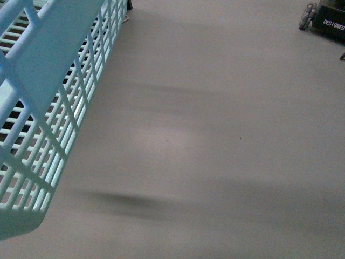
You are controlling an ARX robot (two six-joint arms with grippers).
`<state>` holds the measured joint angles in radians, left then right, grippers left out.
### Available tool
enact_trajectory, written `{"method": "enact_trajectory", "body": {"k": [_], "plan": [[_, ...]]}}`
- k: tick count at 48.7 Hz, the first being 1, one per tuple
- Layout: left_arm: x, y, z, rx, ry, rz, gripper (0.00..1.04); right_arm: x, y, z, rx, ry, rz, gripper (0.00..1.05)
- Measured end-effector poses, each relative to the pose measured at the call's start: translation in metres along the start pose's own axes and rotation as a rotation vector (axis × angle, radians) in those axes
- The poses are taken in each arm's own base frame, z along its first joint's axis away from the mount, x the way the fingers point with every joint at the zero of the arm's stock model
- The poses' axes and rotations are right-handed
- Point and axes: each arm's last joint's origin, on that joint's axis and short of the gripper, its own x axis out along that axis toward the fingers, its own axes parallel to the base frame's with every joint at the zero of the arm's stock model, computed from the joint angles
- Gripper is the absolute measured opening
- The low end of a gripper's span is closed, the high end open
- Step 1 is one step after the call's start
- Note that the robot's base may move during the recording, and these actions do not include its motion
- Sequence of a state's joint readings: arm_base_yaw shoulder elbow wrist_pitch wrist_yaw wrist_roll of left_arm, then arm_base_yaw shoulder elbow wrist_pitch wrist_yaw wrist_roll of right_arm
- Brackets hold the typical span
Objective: Pick mango and avocado into basket
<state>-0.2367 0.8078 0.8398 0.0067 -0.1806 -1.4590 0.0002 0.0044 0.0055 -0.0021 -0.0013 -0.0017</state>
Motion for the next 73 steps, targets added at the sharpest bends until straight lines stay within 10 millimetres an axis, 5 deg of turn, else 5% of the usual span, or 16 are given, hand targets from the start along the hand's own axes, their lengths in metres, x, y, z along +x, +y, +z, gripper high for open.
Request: {"method": "enact_trajectory", "body": {"k": [73], "plan": [[0.0002, -0.0004, -0.0001, 0.0, 0.003, 0.0, 0.13, 0.0, 0.0, 0.0, 0.0, 0.0, 0.0, 0.97]]}}
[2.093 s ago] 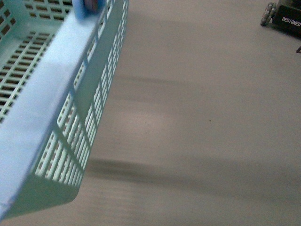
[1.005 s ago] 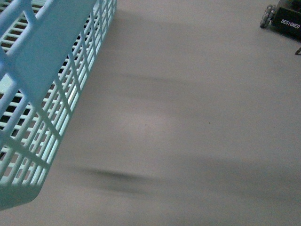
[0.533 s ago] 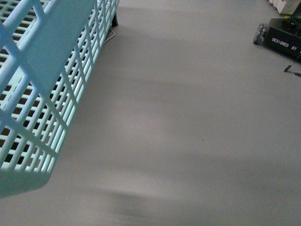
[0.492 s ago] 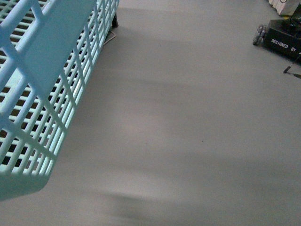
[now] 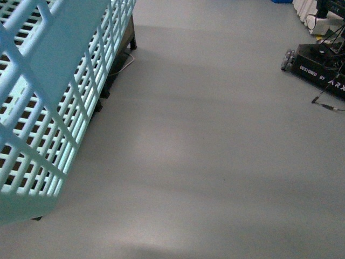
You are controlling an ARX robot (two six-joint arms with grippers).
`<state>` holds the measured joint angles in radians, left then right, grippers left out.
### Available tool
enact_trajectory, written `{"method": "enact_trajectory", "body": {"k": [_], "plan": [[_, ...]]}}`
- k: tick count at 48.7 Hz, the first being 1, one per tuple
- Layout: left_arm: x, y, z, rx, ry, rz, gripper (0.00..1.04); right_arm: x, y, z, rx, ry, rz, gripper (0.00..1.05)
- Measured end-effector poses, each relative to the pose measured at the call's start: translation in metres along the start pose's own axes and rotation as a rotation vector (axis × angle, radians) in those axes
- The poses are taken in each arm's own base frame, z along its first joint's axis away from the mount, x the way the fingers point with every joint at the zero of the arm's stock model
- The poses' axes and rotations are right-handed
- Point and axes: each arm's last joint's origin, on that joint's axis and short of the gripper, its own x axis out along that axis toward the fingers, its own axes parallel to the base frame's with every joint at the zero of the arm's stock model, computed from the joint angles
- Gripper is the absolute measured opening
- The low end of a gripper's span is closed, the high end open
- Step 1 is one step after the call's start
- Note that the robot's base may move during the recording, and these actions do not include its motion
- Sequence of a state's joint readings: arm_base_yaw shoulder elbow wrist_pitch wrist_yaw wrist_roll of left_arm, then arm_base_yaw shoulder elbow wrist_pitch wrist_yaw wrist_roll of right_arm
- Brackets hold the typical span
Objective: Pick mango and avocado into basket
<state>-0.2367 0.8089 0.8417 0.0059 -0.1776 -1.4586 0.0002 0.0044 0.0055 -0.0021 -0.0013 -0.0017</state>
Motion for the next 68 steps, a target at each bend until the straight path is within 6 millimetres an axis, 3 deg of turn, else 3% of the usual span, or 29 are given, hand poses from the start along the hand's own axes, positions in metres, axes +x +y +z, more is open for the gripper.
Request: {"method": "enact_trajectory", "body": {"k": [68], "plan": [[-0.0007, -0.0017, 0.0003, -0.001, 0.0, -0.006, 0.13, 0.0, 0.0, 0.0, 0.0, 0.0, 0.0, 0.97]]}}
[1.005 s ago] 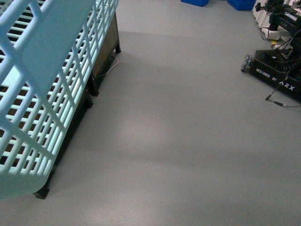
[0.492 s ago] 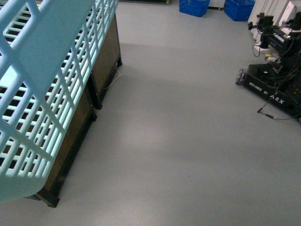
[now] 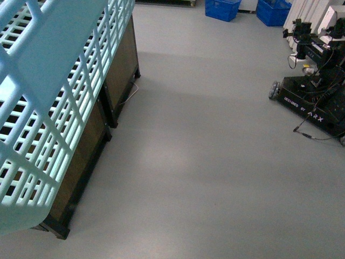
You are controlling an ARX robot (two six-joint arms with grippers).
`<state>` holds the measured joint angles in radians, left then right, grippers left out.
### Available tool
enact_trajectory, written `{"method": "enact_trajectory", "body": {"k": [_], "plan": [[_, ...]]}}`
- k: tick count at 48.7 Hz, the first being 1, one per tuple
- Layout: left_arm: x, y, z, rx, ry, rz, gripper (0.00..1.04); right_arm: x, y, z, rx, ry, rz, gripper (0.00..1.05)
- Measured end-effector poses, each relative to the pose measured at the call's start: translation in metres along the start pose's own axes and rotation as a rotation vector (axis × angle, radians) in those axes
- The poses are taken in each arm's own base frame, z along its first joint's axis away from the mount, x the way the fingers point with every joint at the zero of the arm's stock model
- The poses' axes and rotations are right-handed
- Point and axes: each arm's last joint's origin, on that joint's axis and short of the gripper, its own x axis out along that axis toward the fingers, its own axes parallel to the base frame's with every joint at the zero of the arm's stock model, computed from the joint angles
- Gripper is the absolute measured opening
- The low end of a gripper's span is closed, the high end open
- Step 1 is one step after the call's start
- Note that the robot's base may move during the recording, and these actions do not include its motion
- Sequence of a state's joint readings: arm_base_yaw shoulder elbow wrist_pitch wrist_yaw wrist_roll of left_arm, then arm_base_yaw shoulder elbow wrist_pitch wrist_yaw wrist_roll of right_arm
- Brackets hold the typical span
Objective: Pick mango and avocado into basket
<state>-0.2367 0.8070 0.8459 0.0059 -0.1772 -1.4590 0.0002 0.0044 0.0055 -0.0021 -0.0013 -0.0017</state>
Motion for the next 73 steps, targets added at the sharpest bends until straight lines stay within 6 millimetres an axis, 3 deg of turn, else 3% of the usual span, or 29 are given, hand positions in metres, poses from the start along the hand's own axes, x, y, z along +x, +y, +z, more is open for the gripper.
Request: {"method": "enact_trajectory", "body": {"k": [73], "plan": [[-0.0002, -0.0008, -0.0003, 0.006, 0.004, -0.002, 0.13, 0.0, 0.0001, 0.0001, -0.001, -0.001, 0.002, 0.97]]}}
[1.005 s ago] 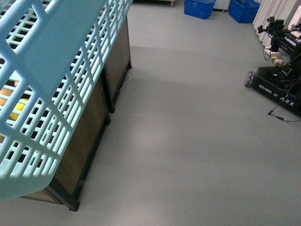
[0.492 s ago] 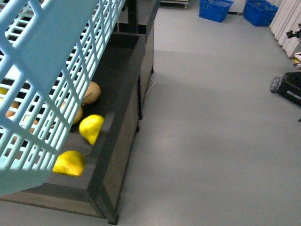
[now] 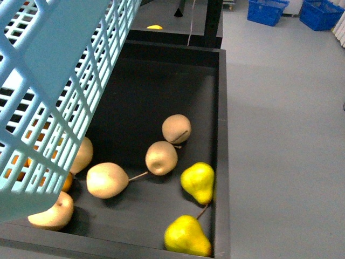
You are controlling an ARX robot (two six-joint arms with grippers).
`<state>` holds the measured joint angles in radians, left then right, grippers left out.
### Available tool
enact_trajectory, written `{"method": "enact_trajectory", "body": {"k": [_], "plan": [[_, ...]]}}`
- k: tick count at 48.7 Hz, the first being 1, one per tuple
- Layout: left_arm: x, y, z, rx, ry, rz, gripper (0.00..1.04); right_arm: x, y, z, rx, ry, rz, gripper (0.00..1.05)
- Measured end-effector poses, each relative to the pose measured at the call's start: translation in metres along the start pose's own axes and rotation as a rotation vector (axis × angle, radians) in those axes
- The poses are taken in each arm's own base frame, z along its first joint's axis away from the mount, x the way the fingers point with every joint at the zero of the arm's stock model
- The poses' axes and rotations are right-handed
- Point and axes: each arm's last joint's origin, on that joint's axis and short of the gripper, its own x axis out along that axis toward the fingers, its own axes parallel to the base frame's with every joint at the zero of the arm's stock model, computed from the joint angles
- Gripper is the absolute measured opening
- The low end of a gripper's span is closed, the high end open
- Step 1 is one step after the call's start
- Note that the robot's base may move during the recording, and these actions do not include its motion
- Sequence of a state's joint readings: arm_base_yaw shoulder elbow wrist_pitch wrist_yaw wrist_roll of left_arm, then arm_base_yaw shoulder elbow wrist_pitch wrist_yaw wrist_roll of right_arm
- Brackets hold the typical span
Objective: Pick mango and avocado into basket
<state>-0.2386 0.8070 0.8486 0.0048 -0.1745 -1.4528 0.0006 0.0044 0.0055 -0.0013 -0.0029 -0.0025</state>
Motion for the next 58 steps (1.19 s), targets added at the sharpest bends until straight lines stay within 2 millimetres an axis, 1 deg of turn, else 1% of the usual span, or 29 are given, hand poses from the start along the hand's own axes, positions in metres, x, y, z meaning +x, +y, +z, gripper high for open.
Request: {"method": "enact_trajectory", "body": {"k": [58], "plan": [[0.0005, 0.0018, -0.0002, 0.002, -0.001, 0.006, 0.13, 0.0, -0.0001, -0.0001, 0.0, 0.001, -0.002, 0.97]]}}
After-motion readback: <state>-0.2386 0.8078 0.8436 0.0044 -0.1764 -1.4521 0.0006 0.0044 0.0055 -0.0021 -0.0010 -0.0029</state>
